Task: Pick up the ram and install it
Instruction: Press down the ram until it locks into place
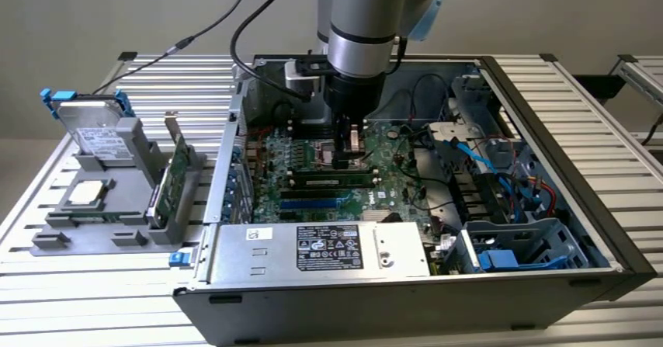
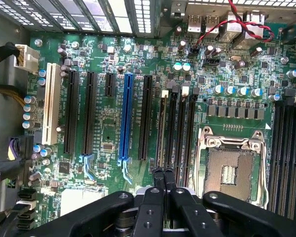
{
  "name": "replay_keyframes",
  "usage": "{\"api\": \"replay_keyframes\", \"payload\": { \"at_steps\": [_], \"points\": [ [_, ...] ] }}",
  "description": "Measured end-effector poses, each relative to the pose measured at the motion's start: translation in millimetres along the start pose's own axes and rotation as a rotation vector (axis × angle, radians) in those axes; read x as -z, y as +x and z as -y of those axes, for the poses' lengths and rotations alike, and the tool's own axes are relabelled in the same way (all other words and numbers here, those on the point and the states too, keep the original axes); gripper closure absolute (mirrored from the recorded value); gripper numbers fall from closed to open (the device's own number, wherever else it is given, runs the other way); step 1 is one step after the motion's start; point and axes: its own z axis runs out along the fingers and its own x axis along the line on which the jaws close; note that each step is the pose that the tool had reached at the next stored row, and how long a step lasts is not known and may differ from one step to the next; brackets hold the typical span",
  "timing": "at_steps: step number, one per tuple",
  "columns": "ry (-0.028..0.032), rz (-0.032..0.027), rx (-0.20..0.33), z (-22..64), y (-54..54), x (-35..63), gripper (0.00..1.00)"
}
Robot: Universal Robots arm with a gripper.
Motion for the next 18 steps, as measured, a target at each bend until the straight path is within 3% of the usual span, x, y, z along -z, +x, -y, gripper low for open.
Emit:
{"api": "replay_keyframes", "payload": {
  "at_steps": [7,18],
  "points": [
    [-0.0002,0.0005,-0.007,0.0,0.0,0.0,0.90],
    [-0.0045,0.0112,-0.177,0.0,0.0,0.0,0.90]
  ]
}}
